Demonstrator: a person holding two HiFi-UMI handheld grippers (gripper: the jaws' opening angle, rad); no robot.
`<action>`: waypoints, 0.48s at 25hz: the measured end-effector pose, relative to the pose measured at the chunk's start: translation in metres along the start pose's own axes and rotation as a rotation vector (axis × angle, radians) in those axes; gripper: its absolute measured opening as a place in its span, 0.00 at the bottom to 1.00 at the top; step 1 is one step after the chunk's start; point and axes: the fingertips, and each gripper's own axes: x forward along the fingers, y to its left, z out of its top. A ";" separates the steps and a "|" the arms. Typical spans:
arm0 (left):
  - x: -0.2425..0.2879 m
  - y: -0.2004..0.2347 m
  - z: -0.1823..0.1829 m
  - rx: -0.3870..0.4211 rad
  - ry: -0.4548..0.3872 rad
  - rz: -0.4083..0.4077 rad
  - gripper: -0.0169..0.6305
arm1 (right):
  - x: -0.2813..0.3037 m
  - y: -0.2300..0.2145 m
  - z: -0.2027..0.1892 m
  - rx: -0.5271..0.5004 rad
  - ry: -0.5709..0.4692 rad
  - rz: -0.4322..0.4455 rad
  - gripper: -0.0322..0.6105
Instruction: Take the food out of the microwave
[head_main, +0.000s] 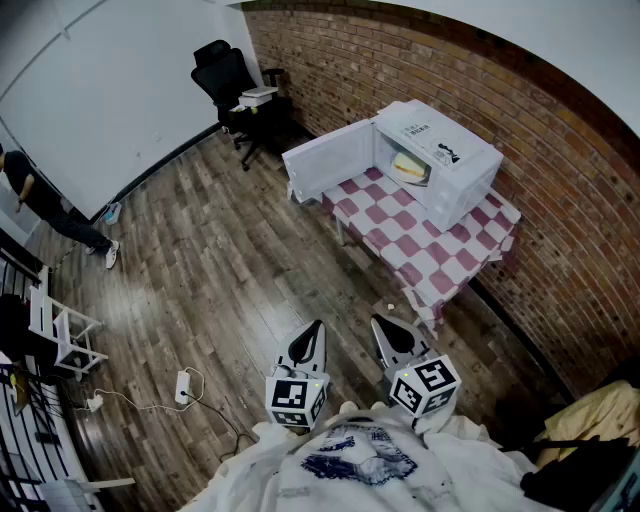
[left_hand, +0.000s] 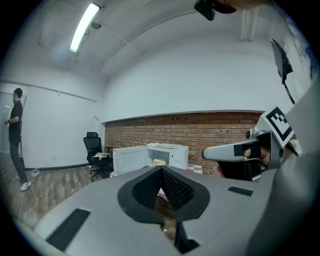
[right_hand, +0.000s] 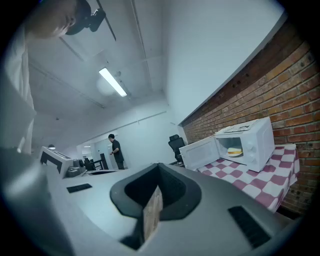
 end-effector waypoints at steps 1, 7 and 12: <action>0.002 -0.003 0.000 0.003 0.004 0.003 0.04 | -0.002 -0.002 0.001 0.002 -0.002 0.002 0.07; 0.007 -0.022 0.000 0.024 0.008 0.010 0.04 | -0.014 -0.012 0.004 0.007 -0.010 0.007 0.07; 0.010 -0.029 -0.002 0.018 0.022 0.019 0.04 | -0.020 -0.018 0.005 0.024 -0.010 0.020 0.07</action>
